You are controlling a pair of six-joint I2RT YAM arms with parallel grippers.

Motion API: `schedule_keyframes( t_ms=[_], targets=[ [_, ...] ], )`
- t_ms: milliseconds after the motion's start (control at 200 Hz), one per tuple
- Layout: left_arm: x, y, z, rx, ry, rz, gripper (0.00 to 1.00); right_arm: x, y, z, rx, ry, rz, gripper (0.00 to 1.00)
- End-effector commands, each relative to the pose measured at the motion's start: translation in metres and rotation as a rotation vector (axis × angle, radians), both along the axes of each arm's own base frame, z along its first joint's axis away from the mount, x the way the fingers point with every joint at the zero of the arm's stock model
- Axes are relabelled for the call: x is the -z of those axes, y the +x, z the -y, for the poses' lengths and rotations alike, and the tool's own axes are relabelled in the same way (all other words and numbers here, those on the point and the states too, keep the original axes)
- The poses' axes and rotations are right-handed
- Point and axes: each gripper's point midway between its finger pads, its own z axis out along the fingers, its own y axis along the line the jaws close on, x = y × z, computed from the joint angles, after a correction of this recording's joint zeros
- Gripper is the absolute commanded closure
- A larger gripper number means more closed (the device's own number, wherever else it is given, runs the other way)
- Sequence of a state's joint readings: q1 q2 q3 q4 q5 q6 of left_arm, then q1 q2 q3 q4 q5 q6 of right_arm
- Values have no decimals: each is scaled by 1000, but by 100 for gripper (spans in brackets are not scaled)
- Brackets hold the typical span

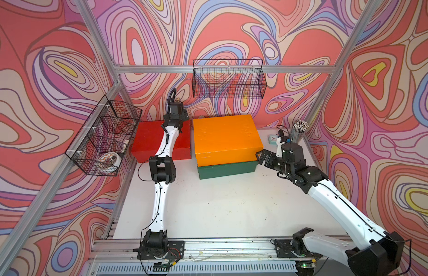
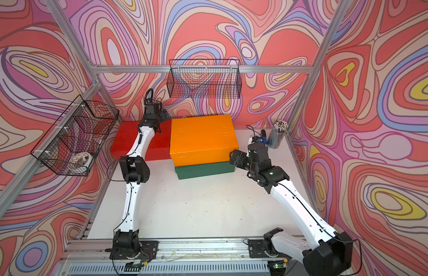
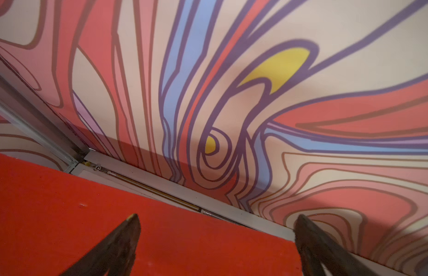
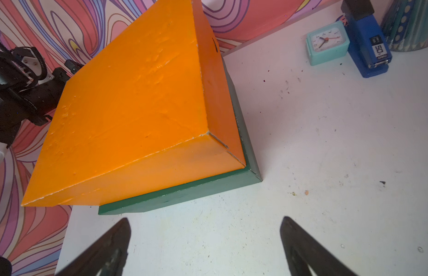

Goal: Stack the shoeboxes
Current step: Move the shoebox to the center of the board.

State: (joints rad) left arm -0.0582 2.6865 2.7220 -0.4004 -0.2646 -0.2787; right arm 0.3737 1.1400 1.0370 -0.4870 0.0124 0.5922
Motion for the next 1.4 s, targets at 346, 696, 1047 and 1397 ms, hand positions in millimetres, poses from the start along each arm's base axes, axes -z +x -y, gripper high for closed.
schedule_keyframes(
  t_ms=[346, 696, 1047, 1397],
  targets=[
    [35, -3, -34, -60, 217, -115, 0, -6, 5, -5, -22, -7, 1, 2],
    [60, -93, -46, -103, 220, -487, 2, 4, 7, -10, -41, -5, -30, 2],
    [131, -201, -25, -61, 56, -799, 8, 10, 7, -14, -60, 4, -44, 2],
    [133, -295, -13, -22, -39, -784, 8, 11, 8, -15, -60, 5, -48, 2]
  ],
)
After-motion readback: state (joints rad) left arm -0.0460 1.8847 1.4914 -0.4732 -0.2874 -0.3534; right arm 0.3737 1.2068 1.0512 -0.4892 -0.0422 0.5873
